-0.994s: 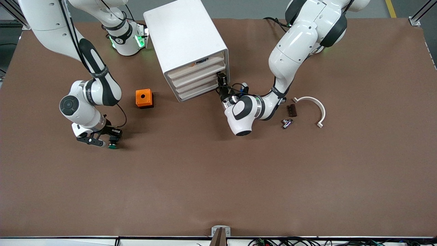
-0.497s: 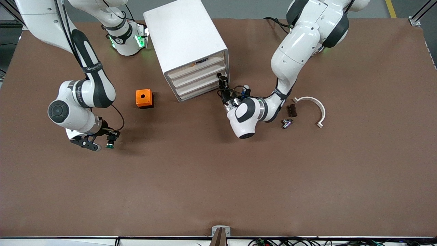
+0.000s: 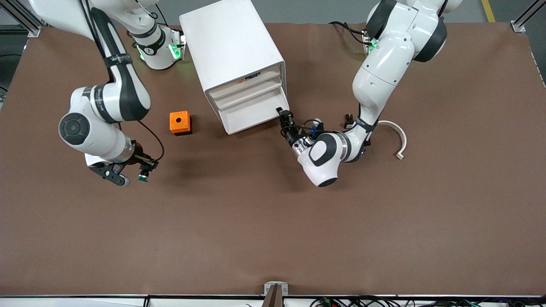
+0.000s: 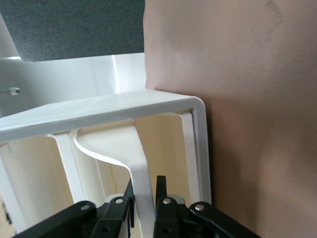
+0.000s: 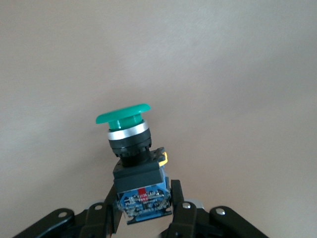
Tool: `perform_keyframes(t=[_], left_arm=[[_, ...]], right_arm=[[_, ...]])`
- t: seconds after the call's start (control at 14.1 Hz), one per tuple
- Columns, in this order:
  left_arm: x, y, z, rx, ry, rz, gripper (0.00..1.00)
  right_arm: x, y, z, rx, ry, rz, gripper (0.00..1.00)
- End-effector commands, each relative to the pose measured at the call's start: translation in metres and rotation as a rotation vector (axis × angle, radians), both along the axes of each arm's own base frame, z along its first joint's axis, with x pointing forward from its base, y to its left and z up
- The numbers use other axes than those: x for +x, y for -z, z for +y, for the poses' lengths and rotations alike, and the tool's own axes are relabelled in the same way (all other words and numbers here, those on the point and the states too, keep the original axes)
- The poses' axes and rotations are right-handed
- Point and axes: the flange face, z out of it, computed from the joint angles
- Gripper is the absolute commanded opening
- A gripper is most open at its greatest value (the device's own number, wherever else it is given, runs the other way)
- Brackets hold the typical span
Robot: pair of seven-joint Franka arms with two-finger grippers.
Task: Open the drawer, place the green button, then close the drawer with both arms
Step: 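Carry the green button over the drawer while the left gripper withdraws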
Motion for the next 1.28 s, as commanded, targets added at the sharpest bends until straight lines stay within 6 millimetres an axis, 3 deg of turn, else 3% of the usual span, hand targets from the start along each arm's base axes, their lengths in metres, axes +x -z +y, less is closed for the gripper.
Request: perform_keyframes(t=[0.0,0.21,0.35,0.43,0.57,0.64,0.99,1.21], left_arm=[[0.021,-0.003,0.008,-0.015,-0.043,-0.037,0.17],[0.032,-0.005,0.020,-0.023,-0.064,-0.043,0.18],[0.033,-0.005,0.021,-0.024,-0.067,-0.044,0.26],[0.033,-0.005,0.021,-0.030,-0.065,-0.048,0.40],[0.038,-0.007,0.025,-0.041,-0.074,-0.063,0.86],[0.039,-0.009,0.026,-0.044,-0.075,-0.068,1.00],[0.055,-0.035,0.033,-0.244,-0.051,-0.195,1.00],[0.061,-0.054,0.034,-0.453,0.019,-0.352,1.00]], right_arm=[[-0.015,-0.028,0.058,-0.007,0.091,-0.004,0.00],[-0.031,-0.046,0.125,-0.012,0.195,-0.025,0.00],[-0.052,-0.046,0.168,-0.022,0.254,-0.023,0.00],[-0.063,-0.046,0.187,-0.028,0.281,-0.022,0.00],[-0.090,-0.043,0.227,-0.041,0.336,-0.018,0.00],[-0.102,-0.043,0.243,-0.046,0.360,-0.019,0.00],[-0.151,-0.035,0.302,-0.075,0.486,-0.019,0.00],[-0.174,-0.024,0.328,-0.092,0.550,-0.025,0.00]])
